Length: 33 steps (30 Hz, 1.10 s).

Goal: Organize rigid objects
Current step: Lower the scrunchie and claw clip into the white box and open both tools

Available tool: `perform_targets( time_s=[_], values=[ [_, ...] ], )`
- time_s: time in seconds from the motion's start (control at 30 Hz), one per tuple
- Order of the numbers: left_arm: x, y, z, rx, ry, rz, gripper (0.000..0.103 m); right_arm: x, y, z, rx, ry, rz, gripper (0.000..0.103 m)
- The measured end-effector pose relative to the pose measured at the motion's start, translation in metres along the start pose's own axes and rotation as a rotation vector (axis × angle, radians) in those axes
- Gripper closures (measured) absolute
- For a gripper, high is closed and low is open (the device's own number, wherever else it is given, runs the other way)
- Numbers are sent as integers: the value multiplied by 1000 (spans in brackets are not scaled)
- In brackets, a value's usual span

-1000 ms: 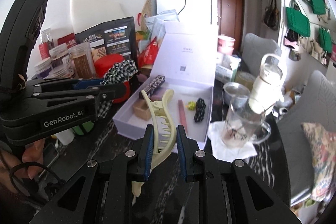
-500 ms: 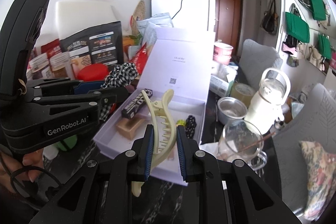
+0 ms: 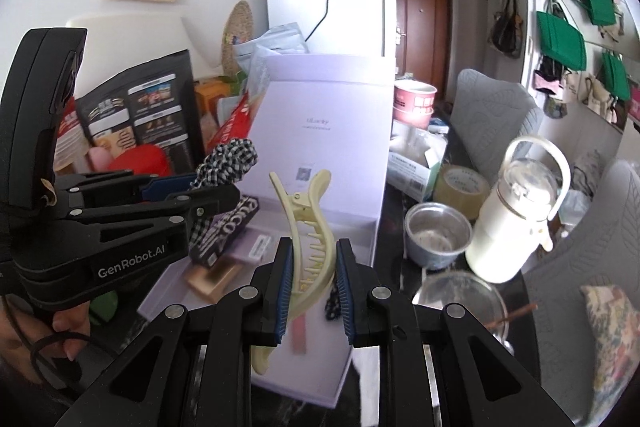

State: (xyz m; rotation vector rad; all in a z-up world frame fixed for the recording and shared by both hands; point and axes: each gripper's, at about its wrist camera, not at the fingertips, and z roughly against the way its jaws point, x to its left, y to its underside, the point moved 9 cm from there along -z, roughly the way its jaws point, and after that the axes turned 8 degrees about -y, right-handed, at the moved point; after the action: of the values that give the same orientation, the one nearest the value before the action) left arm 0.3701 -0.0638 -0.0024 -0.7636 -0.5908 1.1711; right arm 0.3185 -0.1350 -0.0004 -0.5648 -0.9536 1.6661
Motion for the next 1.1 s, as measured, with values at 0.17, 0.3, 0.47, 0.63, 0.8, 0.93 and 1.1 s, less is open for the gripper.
perform_targets(
  time_s=[0.17, 0.3, 0.47, 0.63, 0.8, 0.93, 1.1],
  values=[
    [3, -1, -23, 28, -9, -4, 78, -8, -9, -20, 5, 2, 0, 82],
    [5, 6, -41, 67, -33, -23, 78, -11, -8, -39, 30, -2, 1, 82],
    [8, 15, -58, 119, -44, -23, 78, -15, 0, -58, 68, -7, -8, 82],
    [5, 22, -69, 150, -46, -31, 78, -18, 7, -73, 107, -9, -12, 82],
    [5, 29, -80, 180, -52, -28, 78, -23, 12, -80, 129, -5, -23, 82],
    [3, 33, -86, 199, -61, -31, 78, -23, 16, -84, 141, -3, -20, 82],
    [0, 32, -86, 221, -34, -27, 78, -23, 17, -86, 157, 3, -18, 82]
  ],
)
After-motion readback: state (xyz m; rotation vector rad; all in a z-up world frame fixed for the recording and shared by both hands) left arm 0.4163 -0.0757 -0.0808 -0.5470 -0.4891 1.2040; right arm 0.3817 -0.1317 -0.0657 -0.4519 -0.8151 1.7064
